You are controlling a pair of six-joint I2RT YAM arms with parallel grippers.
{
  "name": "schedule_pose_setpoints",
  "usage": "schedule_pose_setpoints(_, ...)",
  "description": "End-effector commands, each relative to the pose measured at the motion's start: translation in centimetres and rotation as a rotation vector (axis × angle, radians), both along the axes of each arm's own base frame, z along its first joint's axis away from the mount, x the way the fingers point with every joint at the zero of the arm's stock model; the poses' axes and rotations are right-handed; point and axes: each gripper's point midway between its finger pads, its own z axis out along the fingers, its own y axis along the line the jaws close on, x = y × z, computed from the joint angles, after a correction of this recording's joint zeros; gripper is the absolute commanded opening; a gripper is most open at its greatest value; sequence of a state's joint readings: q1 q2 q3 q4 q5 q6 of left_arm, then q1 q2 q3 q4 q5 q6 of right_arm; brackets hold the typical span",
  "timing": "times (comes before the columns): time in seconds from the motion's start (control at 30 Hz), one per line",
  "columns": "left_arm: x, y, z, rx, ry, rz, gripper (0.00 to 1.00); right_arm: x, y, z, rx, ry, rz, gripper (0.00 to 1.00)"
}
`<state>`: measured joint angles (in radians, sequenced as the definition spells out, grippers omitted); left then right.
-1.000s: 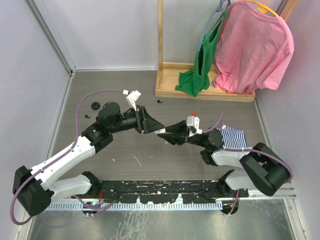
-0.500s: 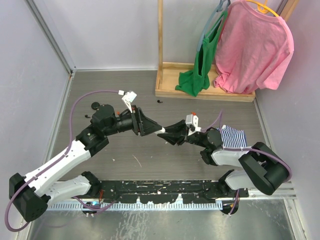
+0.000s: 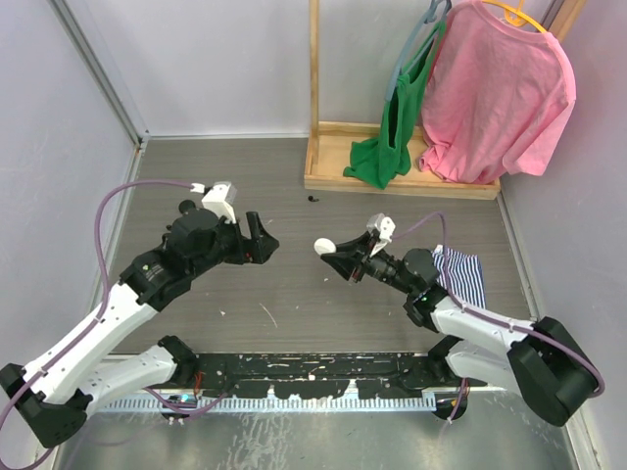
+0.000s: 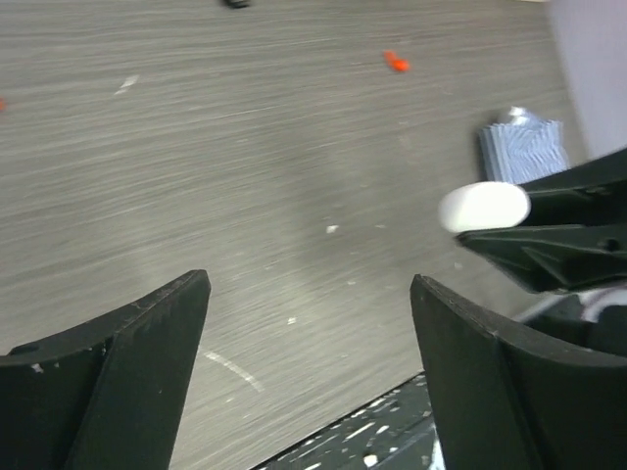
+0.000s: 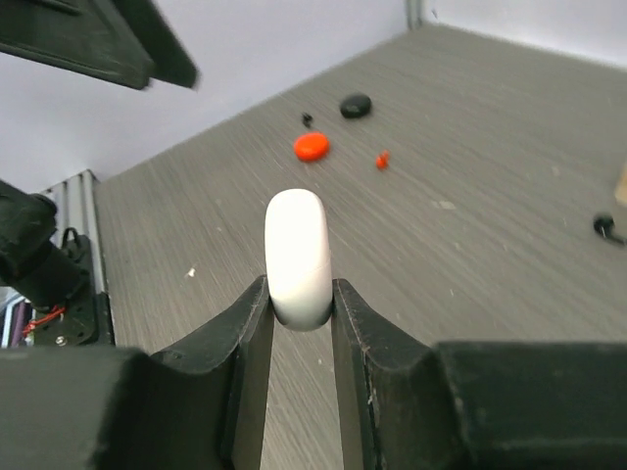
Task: Insert the wireless bluetooth earbuds into the charging case
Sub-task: Place the charging case at the center of the board.
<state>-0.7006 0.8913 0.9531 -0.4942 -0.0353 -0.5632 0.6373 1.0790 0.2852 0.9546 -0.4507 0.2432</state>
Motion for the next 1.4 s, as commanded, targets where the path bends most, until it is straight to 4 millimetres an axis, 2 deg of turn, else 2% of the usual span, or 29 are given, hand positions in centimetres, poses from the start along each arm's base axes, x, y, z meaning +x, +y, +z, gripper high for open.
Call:
schedule_pose_setpoints(0.0,0.4,5.9,-0.3,0.211,-0.012,0.203,0.92,1.9,-1.8,-2.4,-0.070,0.195,-0.157,0.08)
schedule_pose_setpoints(0.07,0.3,7.4,-0.1,0.255,-0.018,0.248,0.99,2.3,-2.6,-3.5,-0.106,0.266,-0.204,0.07)
schedule_pose_setpoints(0.33,-0.1,11.9,1.6,0.420,-0.087,0.346,0.98,4.3,-8.0,-9.1,-0.196,0.593,-0.430,0.05)
schedule_pose_setpoints(0.47,0.7,12.9,1.9,0.494,-0.144,0.372,0.98,5.3,-11.3,-11.2,-0.156,0.724,-0.533,0.05)
schedule_pose_setpoints(0.63,1.7,13.2,0.6,0.545,-0.152,0.400,0.98,6.1,-14.5,-13.6,-0.100,0.864,-0.614,0.06)
schedule_pose_setpoints(0.83,2.0,14.5,-1.6,0.575,-0.101,0.434,0.98,6.1,-15.5,-16.6,-0.110,1.012,-0.620,0.11)
schedule_pose_setpoints(1.0,2.1,15.7,-2.2,0.569,-0.069,0.472,0.98,5.8,-16.2,-18.4,-0.125,1.083,-0.642,0.17)
schedule_pose_setpoints(1.2,2.1,16.7,-2.3,0.536,-0.043,0.516,0.98,5.1,-16.9,-19.0,-0.151,1.118,-0.675,0.35)
schedule_pose_setpoints(1.37,2.1,17.1,-2.4,0.513,-0.030,0.528,0.98,4.6,-17.5,-18.5,-0.169,1.108,-0.701,0.51)
